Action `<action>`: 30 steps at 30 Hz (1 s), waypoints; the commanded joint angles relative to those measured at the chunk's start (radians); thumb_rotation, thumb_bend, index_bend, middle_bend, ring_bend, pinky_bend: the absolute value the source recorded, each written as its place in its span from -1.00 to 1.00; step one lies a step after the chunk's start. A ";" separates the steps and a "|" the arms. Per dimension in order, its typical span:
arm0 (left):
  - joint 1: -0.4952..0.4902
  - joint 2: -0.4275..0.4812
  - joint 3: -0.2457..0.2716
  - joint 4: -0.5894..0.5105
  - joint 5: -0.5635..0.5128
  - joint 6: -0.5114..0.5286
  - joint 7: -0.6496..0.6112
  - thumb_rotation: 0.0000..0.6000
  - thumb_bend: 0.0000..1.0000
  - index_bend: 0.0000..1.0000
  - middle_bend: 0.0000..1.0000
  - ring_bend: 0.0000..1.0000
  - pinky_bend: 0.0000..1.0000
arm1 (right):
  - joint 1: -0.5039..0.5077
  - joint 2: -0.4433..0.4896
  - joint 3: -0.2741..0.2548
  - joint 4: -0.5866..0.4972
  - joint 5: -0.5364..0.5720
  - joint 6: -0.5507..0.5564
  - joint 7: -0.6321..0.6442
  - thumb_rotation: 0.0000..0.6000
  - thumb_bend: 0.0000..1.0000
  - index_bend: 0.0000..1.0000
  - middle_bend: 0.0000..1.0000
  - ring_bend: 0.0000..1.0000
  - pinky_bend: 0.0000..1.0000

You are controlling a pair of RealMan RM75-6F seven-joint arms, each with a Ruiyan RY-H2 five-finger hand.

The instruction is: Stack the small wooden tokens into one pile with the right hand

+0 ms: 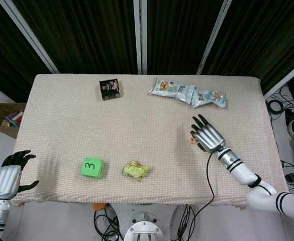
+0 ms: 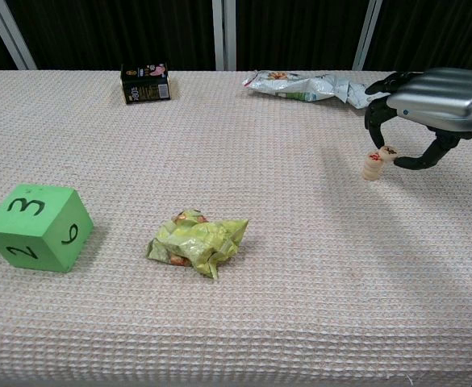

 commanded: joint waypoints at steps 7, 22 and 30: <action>0.000 -0.002 0.000 0.005 -0.003 -0.001 -0.003 1.00 -1.00 -0.46 -0.71 -0.76 -0.65 | 0.010 -0.025 0.012 0.029 0.007 -0.014 -0.005 1.00 -0.32 -0.01 -0.49 -0.99 -1.00; -0.001 -0.002 0.001 0.005 -0.007 -0.006 -0.003 1.00 -1.00 -0.46 -0.70 -0.76 -0.65 | 0.016 -0.045 0.013 0.050 -0.001 -0.020 0.001 1.00 -0.35 -0.11 -0.50 -0.99 -1.00; -0.003 -0.002 0.000 0.006 -0.009 -0.007 -0.003 1.00 -1.00 -0.46 -0.71 -0.76 -0.65 | 0.013 -0.044 0.010 0.049 -0.007 -0.017 0.003 1.00 -0.36 -0.14 -0.50 -0.99 -1.00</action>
